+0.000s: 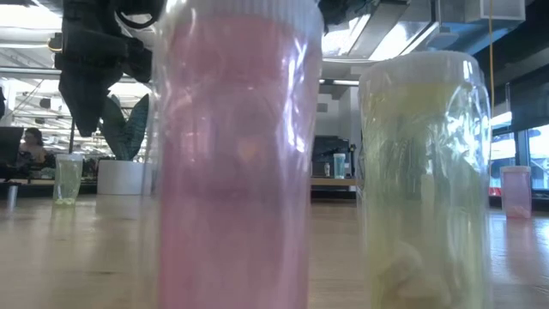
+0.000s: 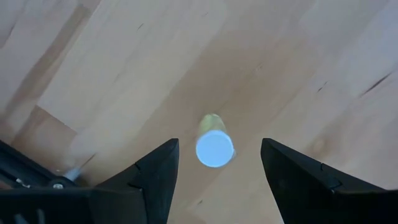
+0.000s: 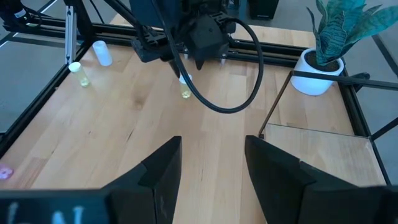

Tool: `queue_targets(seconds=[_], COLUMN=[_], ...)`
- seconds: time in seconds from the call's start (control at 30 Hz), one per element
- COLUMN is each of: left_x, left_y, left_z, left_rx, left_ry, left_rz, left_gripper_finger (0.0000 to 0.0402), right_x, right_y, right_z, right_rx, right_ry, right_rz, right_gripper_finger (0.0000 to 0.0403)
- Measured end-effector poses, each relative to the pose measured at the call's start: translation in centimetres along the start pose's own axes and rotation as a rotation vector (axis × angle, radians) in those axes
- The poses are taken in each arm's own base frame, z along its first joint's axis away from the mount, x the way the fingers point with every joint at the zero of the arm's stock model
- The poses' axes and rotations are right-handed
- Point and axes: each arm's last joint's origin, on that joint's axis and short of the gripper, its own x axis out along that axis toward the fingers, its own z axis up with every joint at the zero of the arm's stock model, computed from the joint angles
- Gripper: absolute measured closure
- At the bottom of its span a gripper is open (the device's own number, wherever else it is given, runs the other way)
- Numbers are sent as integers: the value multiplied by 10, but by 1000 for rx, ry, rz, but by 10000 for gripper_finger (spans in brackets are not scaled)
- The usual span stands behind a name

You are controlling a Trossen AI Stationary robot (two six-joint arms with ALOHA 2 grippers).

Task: Pick and place medicine bottles onto shelf by color
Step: Put the top yellow pill bottle on the shelf

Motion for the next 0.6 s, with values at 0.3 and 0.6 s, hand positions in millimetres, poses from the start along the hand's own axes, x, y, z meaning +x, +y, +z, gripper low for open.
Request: queue_targets(seconds=[0.3, 0.6], left_x=[0, -1], left_y=[-3, -8], left_z=[-3, -8], left_rx=[18, -24], left_ry=[-20, -26], left_rz=[15, 10], left_gripper_finger=[180, 180], right_x=[0, 0], right_y=[0, 0], right_z=[0, 0], right_rx=[0, 0], right_ry=[0, 0], right_rz=[0, 0], right_gripper_finger=[224, 224])
